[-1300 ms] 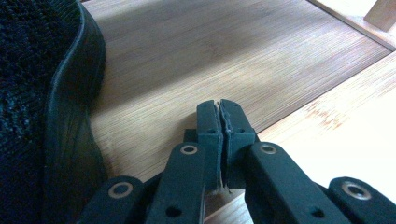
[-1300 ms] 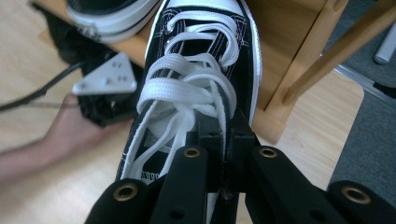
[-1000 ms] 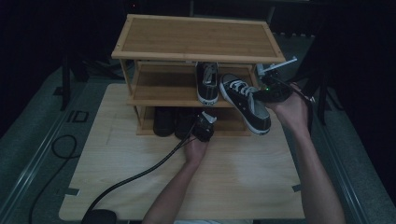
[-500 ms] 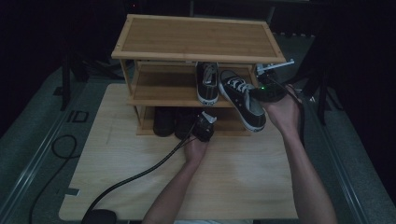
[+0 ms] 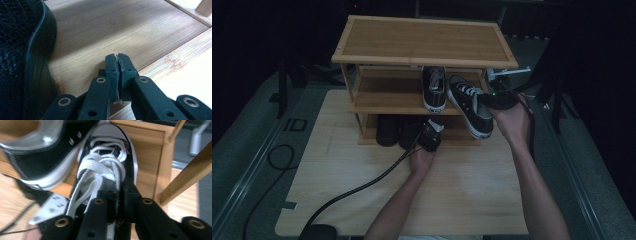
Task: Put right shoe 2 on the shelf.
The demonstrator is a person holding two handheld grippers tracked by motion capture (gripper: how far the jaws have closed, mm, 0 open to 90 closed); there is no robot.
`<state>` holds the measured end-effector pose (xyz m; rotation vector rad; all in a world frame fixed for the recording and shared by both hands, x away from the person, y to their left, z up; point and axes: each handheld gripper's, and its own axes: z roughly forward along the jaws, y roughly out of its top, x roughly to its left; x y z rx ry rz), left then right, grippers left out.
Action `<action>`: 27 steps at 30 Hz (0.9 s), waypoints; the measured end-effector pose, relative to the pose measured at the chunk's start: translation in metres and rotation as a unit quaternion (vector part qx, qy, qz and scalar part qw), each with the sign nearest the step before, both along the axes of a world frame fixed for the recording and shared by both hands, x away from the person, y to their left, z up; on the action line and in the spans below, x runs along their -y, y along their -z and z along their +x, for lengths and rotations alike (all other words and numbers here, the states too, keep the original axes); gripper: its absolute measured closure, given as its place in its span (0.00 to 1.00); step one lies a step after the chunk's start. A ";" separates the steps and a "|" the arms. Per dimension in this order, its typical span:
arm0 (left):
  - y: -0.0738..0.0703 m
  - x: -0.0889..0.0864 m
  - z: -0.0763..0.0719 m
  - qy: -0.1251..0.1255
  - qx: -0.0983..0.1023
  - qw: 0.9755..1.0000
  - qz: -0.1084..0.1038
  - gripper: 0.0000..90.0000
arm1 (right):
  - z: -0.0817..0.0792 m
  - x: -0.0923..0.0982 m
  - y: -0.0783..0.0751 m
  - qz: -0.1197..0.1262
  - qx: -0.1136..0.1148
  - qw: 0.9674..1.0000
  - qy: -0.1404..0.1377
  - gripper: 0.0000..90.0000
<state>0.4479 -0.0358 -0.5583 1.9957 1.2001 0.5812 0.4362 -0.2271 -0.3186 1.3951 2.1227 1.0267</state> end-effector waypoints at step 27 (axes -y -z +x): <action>0.000 0.000 0.000 -0.001 0.000 1.000 0.001 0.97 | -0.034 0.031 -0.023 -0.019 0.034 0.999 -0.036 0.92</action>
